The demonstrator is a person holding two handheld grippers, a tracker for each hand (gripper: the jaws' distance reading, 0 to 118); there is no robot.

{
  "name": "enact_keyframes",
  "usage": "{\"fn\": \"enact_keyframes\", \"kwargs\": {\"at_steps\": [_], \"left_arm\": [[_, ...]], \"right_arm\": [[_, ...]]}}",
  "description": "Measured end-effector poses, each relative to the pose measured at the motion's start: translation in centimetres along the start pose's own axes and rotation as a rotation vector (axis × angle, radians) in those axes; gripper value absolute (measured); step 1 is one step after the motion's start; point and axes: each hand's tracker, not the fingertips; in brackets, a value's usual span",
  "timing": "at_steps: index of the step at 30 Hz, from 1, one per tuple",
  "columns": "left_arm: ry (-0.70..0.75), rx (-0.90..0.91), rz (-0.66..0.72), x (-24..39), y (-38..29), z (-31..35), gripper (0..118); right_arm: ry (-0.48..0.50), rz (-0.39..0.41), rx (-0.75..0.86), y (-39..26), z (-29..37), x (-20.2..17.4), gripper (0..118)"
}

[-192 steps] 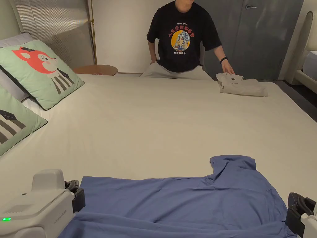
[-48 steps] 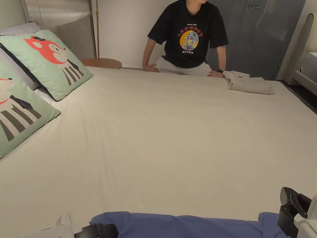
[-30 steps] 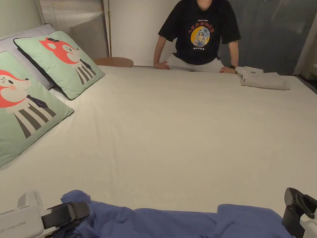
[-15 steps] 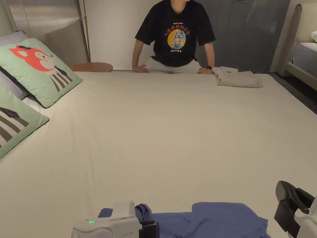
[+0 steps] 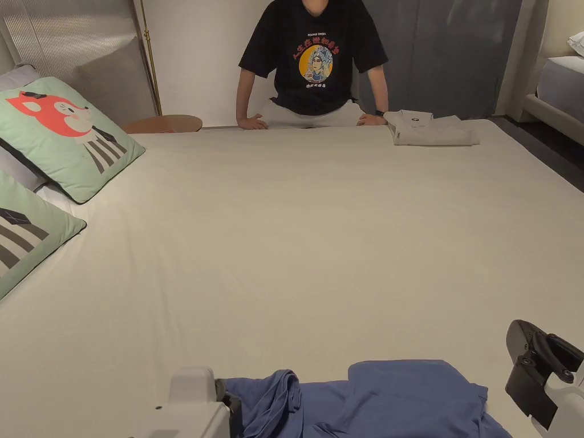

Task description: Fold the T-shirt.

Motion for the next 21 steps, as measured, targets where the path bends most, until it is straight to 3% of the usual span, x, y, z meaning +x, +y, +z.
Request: {"fn": "enact_keyframes", "kwargs": {"at_steps": [8, 11, 14, 16, 21], "left_arm": [[-0.065, -0.031, -0.199, 8.2, -2.9, -1.0, 0], [-0.128, -0.04, -0.177, 10.1, -2.4, -1.0, 0], [-0.311, -0.138, -0.119, 11.7, -1.7, -1.1, 0], [-0.323, -0.121, -0.127, 12.4, -1.5, -0.4, 0], [-0.399, -0.065, 0.043, 8.4, 1.3, 1.9, 0]], "right_arm": [[-0.018, -0.015, 0.013, 0.4, 0.6, 1.0, 1], [-0.031, -0.018, 0.018, 0.6, 0.9, 1.4, 1], [-0.038, -0.025, 0.022, 0.8, 1.1, 1.8, 1], [-0.045, -0.021, 0.029, 1.1, 1.4, 2.0, 1], [-0.064, -0.022, 0.048, 1.7, 1.8, 2.6, 1]]}}
